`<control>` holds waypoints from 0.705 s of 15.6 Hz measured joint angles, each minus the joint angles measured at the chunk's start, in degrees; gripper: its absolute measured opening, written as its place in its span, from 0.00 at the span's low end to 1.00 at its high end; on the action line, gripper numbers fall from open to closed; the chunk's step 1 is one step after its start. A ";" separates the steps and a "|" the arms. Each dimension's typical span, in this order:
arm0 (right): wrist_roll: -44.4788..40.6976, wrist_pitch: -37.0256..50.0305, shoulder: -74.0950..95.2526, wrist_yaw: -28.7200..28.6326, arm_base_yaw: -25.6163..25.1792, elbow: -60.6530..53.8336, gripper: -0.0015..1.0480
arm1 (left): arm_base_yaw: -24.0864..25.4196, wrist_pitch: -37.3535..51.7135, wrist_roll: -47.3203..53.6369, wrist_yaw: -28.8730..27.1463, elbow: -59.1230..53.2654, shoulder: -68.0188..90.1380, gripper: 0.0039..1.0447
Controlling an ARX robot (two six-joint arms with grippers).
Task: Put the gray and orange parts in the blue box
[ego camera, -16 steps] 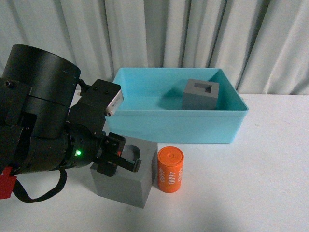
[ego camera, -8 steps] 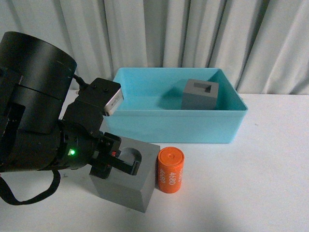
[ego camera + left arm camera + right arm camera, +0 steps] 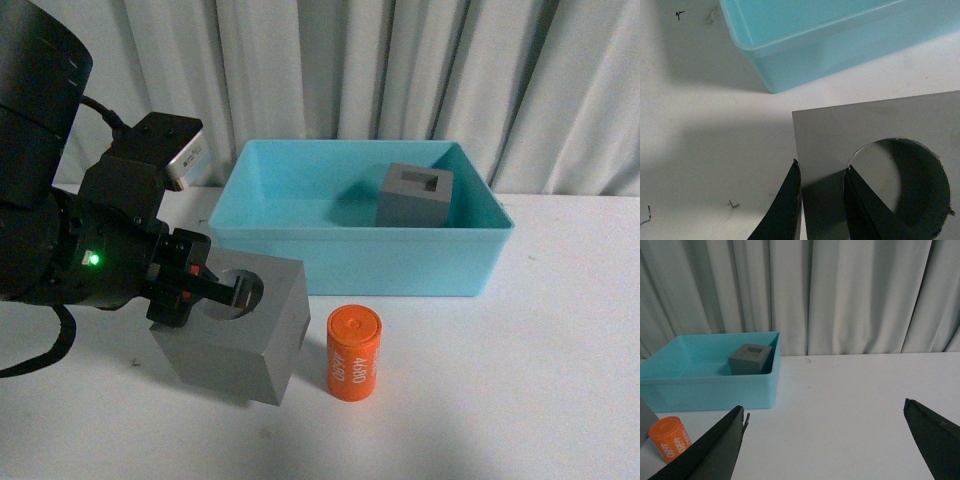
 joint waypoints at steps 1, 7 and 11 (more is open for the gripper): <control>0.00 0.00 -0.02 0.00 0.00 0.00 0.94 | 0.04 -0.94 -0.52 0.52 0.55 -0.90 0.17; 0.00 0.02 0.00 0.00 0.00 0.00 0.94 | 2.29 -10.82 -7.91 5.51 14.03 -5.22 0.17; -0.02 0.02 -0.02 0.00 0.00 0.00 0.94 | 0.07 -15.15 -11.19 4.22 27.74 0.11 0.17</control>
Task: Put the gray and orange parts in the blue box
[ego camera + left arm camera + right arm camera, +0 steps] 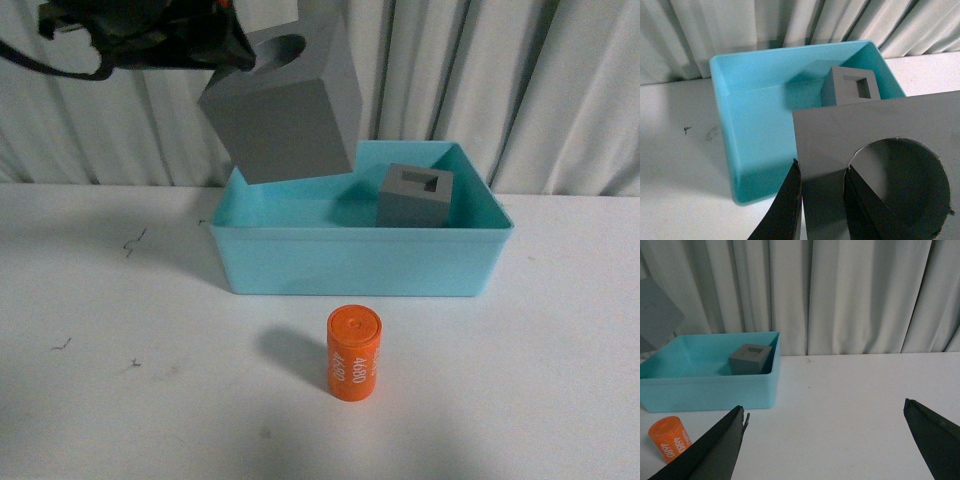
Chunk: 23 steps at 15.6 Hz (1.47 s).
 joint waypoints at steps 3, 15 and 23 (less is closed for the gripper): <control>0.02 0.00 0.02 0.00 0.00 0.00 0.94 | -2.45 -3.69 -1.05 -2.60 11.56 9.38 0.17; 0.02 0.00 0.00 0.00 0.00 0.00 0.94 | -1.64 -5.42 4.04 -9.40 32.37 32.24 0.17; 0.02 0.00 0.00 0.00 0.00 0.00 0.94 | -0.13 -4.35 5.22 -10.64 34.64 35.30 0.17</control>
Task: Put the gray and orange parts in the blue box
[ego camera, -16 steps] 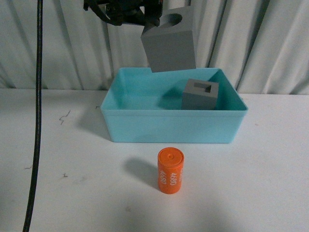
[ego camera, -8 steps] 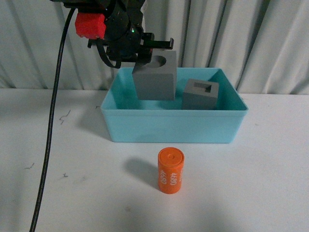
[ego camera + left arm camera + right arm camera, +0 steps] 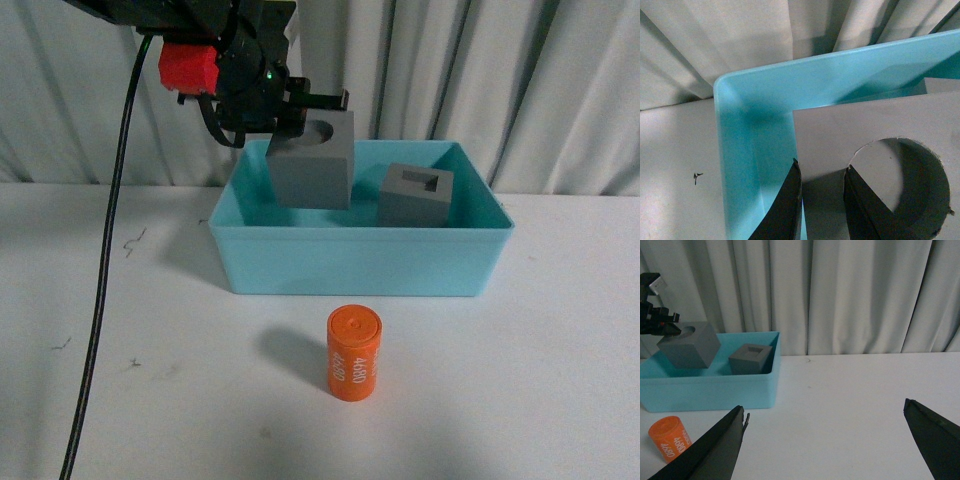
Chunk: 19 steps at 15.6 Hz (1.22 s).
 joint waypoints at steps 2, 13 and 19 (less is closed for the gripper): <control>0.00 -0.02 0.02 0.00 0.00 0.00 0.94 | 0.35 -0.07 0.28 -0.33 0.39 1.27 0.17; 0.00 0.00 0.02 0.00 0.00 0.00 0.94 | 2.03 2.03 3.87 -2.84 0.57 3.02 0.16; 0.00 0.00 0.02 0.00 0.00 0.00 0.94 | 2.03 2.64 3.85 -3.19 -0.17 3.02 0.46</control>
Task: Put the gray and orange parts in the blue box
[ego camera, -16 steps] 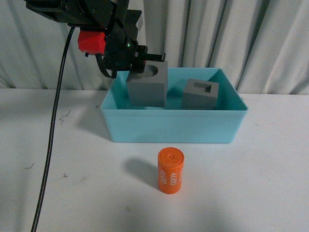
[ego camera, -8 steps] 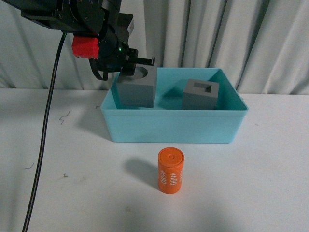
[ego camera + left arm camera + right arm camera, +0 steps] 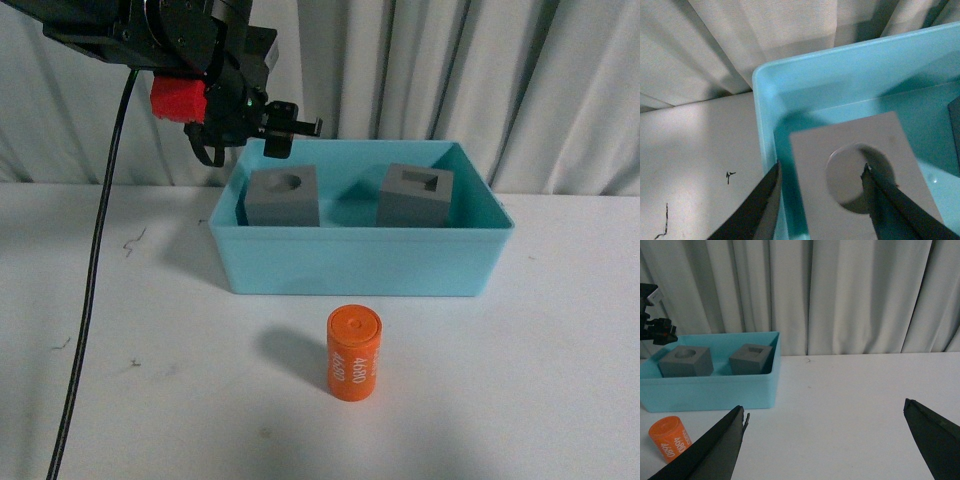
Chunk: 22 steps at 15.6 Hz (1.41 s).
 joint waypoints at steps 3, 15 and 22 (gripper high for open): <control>0.00 -0.02 -0.02 0.00 0.00 0.00 0.94 | 0.00 -0.59 -1.95 0.52 -0.13 -0.02 0.79; -0.02 0.00 0.00 -0.07 0.00 0.00 0.94 | 9.64 27.45 -22.71 13.00 -80.81 -71.36 0.85; 0.00 -0.02 -0.02 0.07 0.00 0.00 0.94 | 15.28 50.18 -2.54 7.41 -100.48 -84.96 0.05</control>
